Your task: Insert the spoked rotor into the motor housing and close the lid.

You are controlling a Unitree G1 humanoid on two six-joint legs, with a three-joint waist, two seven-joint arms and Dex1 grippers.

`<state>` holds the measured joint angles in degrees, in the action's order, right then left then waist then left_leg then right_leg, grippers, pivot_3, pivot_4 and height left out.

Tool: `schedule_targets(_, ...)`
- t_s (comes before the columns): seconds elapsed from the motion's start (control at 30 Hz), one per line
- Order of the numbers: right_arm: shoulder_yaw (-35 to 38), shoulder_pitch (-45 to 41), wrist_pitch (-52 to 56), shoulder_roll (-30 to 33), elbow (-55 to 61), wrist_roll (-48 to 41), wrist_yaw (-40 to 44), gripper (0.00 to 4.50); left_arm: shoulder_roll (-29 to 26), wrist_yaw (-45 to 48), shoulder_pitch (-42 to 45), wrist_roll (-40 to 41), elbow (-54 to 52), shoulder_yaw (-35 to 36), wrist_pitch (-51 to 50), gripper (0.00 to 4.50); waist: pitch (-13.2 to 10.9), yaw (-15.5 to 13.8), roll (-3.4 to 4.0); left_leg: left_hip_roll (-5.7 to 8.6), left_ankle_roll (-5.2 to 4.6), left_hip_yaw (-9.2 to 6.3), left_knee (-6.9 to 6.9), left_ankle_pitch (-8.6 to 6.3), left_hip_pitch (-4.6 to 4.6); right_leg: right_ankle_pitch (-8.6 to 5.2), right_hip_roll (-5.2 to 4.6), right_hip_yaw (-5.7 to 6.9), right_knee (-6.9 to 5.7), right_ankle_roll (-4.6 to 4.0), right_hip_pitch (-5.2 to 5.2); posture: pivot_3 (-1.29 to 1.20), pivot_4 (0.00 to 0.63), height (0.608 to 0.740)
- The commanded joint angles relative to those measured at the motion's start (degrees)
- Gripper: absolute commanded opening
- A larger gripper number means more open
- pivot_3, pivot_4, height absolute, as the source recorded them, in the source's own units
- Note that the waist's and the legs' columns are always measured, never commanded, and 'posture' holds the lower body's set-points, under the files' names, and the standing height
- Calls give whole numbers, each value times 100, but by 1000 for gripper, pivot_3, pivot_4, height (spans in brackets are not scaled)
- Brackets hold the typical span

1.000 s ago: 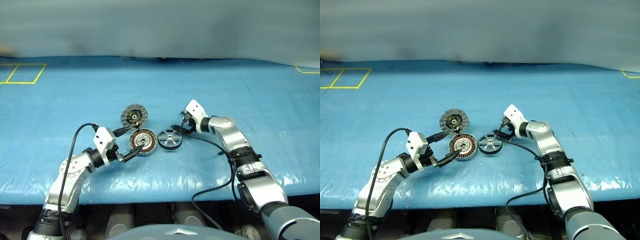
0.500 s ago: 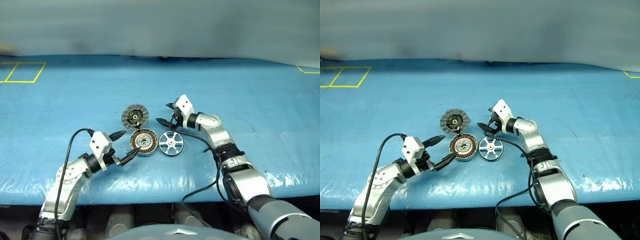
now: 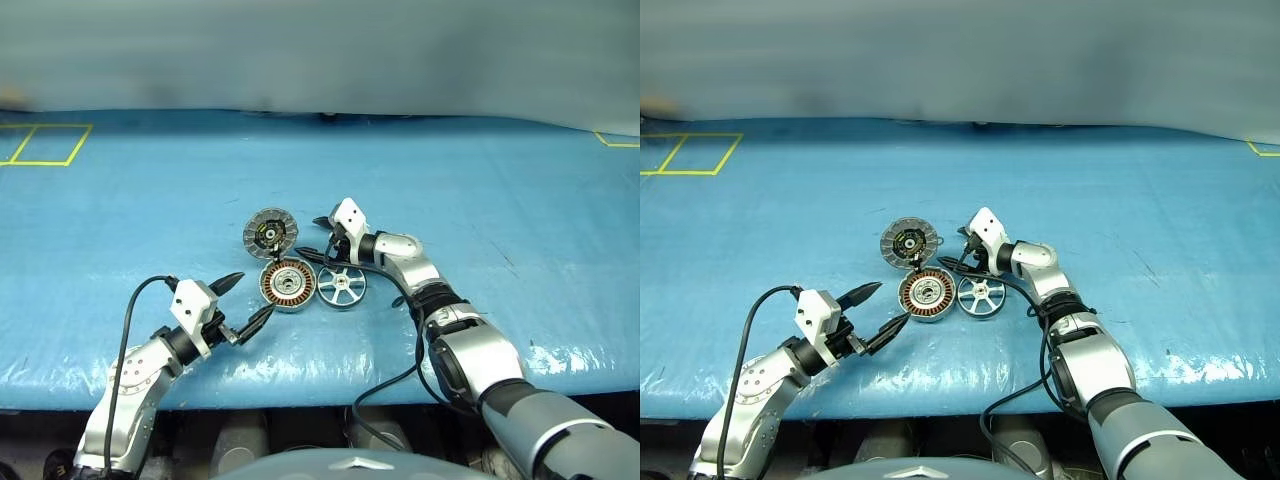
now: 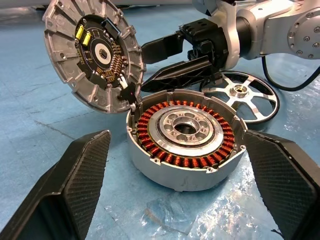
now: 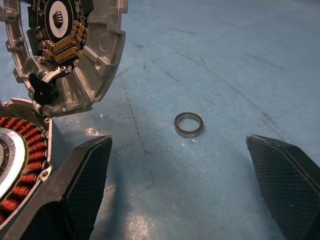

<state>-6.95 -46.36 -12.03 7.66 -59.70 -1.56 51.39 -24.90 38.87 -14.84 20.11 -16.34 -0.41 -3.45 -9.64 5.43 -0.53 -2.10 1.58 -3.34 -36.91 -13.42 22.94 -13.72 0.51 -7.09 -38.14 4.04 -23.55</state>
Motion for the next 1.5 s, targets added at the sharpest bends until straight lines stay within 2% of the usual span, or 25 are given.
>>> schedule_targets(0.03, 44, -179, -128, -107, -5, -18, 80, 4500, 17, -62, -104, -32, -331, 99, 139, 4473, 0, 1, 0, -1, 0, 0, 0, 0, 0, 0, 1, 1, 0, 0, 0, 0, 150, 740)
schedule_targets(0.33, 46, -293, -105, -257, -205, 61, -27, 4500, 91, -208, -342, -93, -504, 4, 145, 4473, -1, 12, 1, -1, 1, 0, 1, -1, -1, -2, 1, 1, 0, -1, -2, 0, 150, 740)
schedule_targets(0.83, 157, -670, -56, -667, -941, 205, -894, 4500, -40, -216, -472, -62, -654, 149, 23, 4473, -1, 24, 2, -2, 2, 1, 3, -1, 0, -2, 1, 0, 0, -4, -4, 0, 150, 740)
schedule_targets(0.93, 147, -697, -29, -752, -1023, 257, -1005, 3868, -101, -218, -477, -48, -700, 183, -20, 4500, -2, 35, 3, -2, 2, 1, 6, -1, 0, -3, 1, 1, 0, -4, -5, 0, 150, 740)
schedule_targets(1.23, 200, -666, -10, -736, -1057, 335, -1119, 865, -142, -215, -450, -49, -721, 207, -68, 4500, -2, 69, 3, -1, 3, -1, 5, -1, -1, -3, 1, 1, 0, -2, -3, 0, 150, 740)
schedule_targets(1.27, 225, -667, -4, -715, -1049, 322, -1138, 710, -139, -215, -439, -55, -713, 199, -71, 4500, -2, 70, 4, -2, 3, -1, 6, -1, -1, -3, 1, 1, 0, -2, -3, 0, 150, 740)
schedule_targets(1.5, 427, -597, -68, -393, -748, 215, -1495, 710, -131, -188, -286, -85, -617, 146, -69, 4500, -3, 71, 4, 1, 3, -1, 2, -1, 0, -2, 0, 0, 0, -1, -1, 0, 150, 740)
